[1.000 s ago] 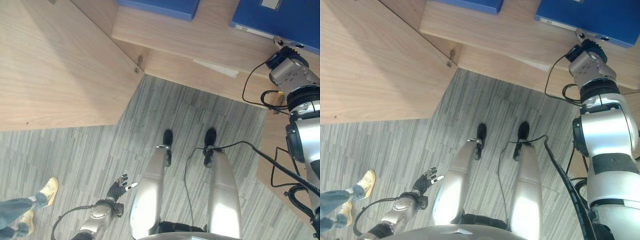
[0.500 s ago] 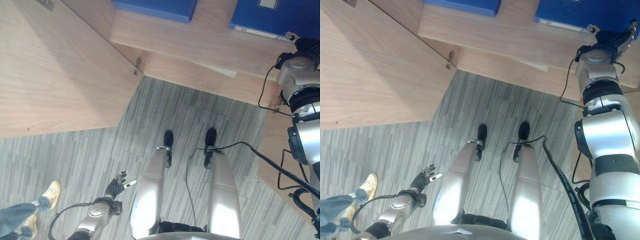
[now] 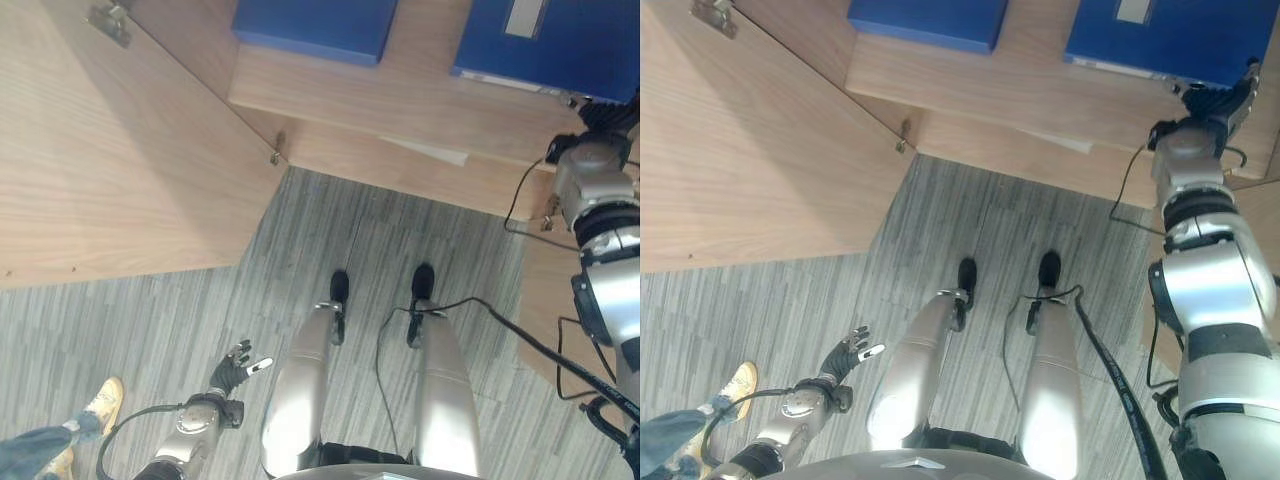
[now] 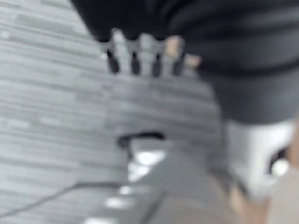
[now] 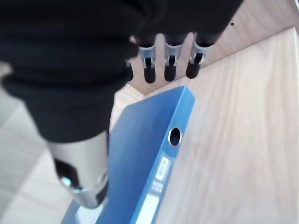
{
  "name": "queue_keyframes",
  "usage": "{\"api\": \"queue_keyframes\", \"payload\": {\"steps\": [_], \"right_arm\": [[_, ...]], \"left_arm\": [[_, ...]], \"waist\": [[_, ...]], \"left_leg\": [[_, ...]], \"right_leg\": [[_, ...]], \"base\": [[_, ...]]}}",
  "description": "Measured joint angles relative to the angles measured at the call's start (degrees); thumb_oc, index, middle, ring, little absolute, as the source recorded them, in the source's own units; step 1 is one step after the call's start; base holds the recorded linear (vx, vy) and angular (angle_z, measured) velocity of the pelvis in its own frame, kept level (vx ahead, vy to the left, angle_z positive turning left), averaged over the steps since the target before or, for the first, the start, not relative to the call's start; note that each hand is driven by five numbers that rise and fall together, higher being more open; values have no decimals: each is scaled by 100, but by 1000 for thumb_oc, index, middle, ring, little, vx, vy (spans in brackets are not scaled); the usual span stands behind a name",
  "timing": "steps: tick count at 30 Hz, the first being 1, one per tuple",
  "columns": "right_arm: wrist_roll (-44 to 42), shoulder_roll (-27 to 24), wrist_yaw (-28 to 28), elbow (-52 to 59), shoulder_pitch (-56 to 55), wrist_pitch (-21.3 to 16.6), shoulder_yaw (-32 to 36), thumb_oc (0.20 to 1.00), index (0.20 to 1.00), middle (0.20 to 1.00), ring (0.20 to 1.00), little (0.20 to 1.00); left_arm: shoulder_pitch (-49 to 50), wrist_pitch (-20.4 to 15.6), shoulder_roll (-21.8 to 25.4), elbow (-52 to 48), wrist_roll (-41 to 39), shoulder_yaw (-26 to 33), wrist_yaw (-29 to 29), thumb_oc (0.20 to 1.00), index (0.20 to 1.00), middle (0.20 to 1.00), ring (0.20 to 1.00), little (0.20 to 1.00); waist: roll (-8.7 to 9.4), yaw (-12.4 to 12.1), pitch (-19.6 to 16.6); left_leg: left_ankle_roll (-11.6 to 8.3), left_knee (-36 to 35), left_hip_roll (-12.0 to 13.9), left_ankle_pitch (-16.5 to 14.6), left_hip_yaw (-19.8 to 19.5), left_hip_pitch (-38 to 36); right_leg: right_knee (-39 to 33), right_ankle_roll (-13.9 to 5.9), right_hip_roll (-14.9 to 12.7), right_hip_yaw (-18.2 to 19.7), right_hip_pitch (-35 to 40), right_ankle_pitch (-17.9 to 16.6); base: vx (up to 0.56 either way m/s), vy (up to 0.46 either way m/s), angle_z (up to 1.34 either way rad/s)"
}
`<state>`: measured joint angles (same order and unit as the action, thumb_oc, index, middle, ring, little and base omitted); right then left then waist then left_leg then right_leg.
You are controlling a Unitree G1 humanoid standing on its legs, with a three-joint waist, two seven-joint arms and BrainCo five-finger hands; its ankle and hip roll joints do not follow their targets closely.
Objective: Put the empty folder in the office cabinet
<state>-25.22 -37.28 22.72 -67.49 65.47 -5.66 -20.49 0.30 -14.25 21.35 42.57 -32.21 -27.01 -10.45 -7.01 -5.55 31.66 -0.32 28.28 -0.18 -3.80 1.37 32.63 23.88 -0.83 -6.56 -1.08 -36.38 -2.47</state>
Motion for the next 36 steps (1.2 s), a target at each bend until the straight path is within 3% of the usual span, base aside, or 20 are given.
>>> {"api": "queue_keyframes", "payload": {"steps": [3, 6, 11, 14, 18, 23, 32, 34, 35, 36], "right_arm": [[188, 10, -444, 756, -774, -447, 212, 1000, 1000, 1000, 1000, 1000], [220, 90, -878, 1307, -1600, -658, 242, 1000, 1000, 1000, 1000, 1000], [568, 631, -1478, 3013, -3831, -834, 205, 1000, 1000, 1000, 1000, 1000], [976, 853, -1559, 3134, -4855, -822, 189, 1000, 1000, 1000, 1000, 1000], [1109, 984, -1768, 3105, -5853, -778, 226, 1000, 1000, 1000, 1000, 1000], [1353, 1270, -2018, 2792, -6386, -763, 202, 1000, 1000, 1000, 1000, 1000], [1515, 1715, -2031, 2210, -6664, -827, 330, 1000, 1000, 1000, 1000, 1000], [1545, 1752, -1921, 2198, -6780, -917, 334, 1000, 1000, 1000, 1000, 1000], [1545, 1752, -1921, 2198, -6780, -917, 334, 1000, 1000, 1000, 1000, 1000], [1630, 1803, -1831, 2193, -6884, -950, 419, 1000, 1000, 1000, 1000, 1000]], "left_arm": [[-86, -110, -35, -31, 5, 70, 42, 1000, 1000, 1000, 1000, 1000], [-112, -94, -29, -6, 123, 117, 95, 1000, 1000, 1000, 1000, 1000], [-76, -99, -71, 357, 341, 511, 81, 1000, 1000, 1000, 1000, 1000], [-51, -75, -170, 684, 350, 749, 62, 1000, 1000, 1000, 1000, 1000], [136, 18, -385, 930, 405, 861, 4, 1000, 1000, 1000, 1000, 1000], [232, 299, -466, 1342, 464, 911, -283, 1000, 1000, 1000, 1000, 1000], [410, 728, -432, 1544, 636, 1083, -601, 1000, 1000, 1000, 1000, 1000], [525, 799, -439, 1610, 670, 1097, -607, 1000, 1000, 1000, 1000, 1000], [525, 799, -439, 1610, 670, 1097, -607, 1000, 1000, 1000, 1000, 1000], [554, 833, -444, 1585, 669, 1114, -582, 1000, 1000, 1000, 1000, 1000]], "waist": [[4, 178, 3], [39, 280, -2], [459, 689, -219], [754, 855, -560], [884, 946, -945], [993, 988, -1343], [1426, 980, -1707], [1433, 1008, -1731], [1433, 1008, -1731], [1438, 1046, -1737]], "left_leg": [[80, -148, -100, 75, 88, -190], [155, -316, -121, 40, 130, -560], [251, -655, -187, -24, 341, -1273], [367, -981, -258, 58, 473, -1533], [443, -1336, -347, 107, 616, -1919], [494, -1662, -493, 167, 626, -2297], [628, -1768, -523, 104, 972, -2804], [637, -1904, -397, 100, 1217, -3023], [637, -1904, -397, 100, 1217, -3023], [614, -1952, -300, 223, 1406, -3110]], "right_leg": [[-130, -95, -76, 55, 186, -72], [-312, -151, -115, 79, 545, -86], [-867, -269, -189, 217, 1269, -210], [-1245, -357, -263, 220, 1543, -300], [-1843, -411, -379, 209, 2022, -491], [-2305, -534, -497, 196, 2456, -626], [-2594, -806, -608, 176, 2811, -750], [-2585, -1097, -659, -268, 2848, -322], [-2585, -1097, -659, -268, 2848, -322], [-2534, -1206, -659, -444, 2872, -76]], "base": [[-110, 146, 1], [-128, 165, -7], [-141, 207, -19], [-152, 168, -15], [-226, 194, -5], [-191, 110, -2], [-168, 78, -21], [-192, 72, -55], [-209, 67, -53], [-280, 38, -68]]}}
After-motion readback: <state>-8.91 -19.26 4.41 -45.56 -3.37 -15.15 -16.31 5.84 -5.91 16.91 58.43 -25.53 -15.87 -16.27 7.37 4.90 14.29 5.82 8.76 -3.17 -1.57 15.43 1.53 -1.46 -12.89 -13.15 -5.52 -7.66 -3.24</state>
